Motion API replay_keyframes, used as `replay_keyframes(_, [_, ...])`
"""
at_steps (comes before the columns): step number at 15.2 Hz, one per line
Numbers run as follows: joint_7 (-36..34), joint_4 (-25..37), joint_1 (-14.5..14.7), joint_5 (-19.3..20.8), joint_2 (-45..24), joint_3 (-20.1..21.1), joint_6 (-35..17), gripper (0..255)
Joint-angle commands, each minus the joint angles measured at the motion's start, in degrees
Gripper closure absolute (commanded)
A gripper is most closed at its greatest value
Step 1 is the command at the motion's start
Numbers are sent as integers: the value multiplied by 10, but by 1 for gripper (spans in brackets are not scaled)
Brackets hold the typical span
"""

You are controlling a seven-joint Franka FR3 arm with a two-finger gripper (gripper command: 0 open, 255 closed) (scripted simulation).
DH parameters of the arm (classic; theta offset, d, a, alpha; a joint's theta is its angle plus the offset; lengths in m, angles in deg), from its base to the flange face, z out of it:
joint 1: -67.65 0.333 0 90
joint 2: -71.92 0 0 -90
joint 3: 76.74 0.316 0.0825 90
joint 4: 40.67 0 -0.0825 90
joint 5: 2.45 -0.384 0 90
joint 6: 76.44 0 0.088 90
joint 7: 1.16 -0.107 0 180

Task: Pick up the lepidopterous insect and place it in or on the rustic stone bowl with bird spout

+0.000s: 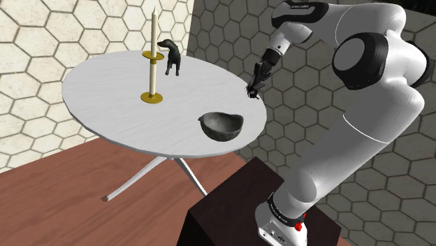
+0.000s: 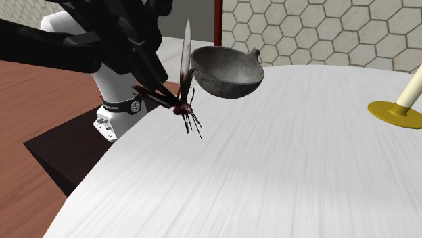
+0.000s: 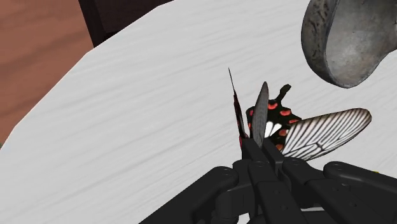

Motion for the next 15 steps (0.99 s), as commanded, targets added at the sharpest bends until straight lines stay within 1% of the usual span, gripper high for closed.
replay_keyframes(1, [-4, 14, 0, 0, 0, 0, 14, 255])
replay_keyframes(11, [-22, 101, -3, -8, -10, -3, 90, 255])
replay_keyframes(12, [-22, 103, -3, -8, -10, -3, 91, 255])
replay_keyframes(15, [-65, 35, 17, 5, 53, 20, 67, 255])
